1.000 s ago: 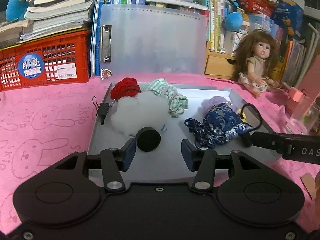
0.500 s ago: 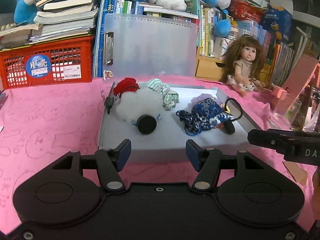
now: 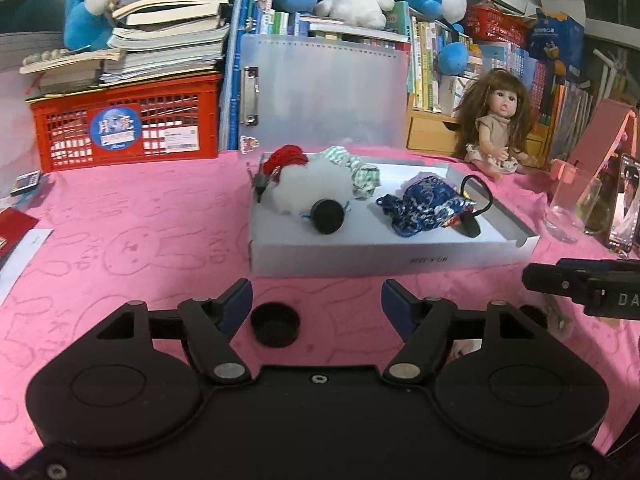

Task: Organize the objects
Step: 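Lower both grippers toward the remaining black cap and small metal item on the table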

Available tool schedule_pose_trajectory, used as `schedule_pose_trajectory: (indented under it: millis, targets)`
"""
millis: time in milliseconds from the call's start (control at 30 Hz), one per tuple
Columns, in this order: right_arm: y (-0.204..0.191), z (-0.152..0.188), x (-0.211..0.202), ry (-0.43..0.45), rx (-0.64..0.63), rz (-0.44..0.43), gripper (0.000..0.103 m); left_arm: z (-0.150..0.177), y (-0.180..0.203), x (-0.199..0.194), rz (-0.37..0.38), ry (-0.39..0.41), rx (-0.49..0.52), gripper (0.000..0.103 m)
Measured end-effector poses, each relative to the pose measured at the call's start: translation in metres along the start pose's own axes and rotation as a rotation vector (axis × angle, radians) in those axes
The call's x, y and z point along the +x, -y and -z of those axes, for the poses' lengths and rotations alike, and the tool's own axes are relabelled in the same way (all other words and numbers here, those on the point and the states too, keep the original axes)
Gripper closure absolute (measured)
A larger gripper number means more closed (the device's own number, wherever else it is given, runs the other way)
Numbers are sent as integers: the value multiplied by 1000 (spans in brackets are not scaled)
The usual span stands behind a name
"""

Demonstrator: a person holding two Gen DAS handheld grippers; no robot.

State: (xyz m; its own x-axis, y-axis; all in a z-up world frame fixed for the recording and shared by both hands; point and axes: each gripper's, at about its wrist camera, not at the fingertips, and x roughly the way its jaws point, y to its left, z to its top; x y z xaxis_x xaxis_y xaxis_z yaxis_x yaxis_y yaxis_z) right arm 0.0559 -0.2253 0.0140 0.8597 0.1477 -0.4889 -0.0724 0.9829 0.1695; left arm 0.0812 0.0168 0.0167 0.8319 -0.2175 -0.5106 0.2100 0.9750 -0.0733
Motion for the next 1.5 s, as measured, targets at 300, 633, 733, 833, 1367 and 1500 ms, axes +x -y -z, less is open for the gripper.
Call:
schedule_pose_trajectory:
  millis: [300, 633, 733, 833, 1367, 1500]
  targets:
    - [-19, 22, -13, -4, -50, -52, 26, 16, -11, -4, -35, -18, -29, 32]
    - [-21, 38, -13, -53, -60, -44, 36, 18, -19, 11, -59, -44, -62, 33]
    - [-20, 40, -12, -57, -63, -19, 36, 18, -19, 15, -57, -50, -69, 34]
    - [-18, 40, -10, -58, -66, 6, 36, 18, -19, 19, -56, -57, -71, 35]
    - [-23, 34, 11, -41, -85, 60, 36, 19, -16, 25, -72, -56, -66, 39]
    - [-26, 34, 18, -32, -95, 73, 36, 19, -16, 25, -72, -55, -67, 39]
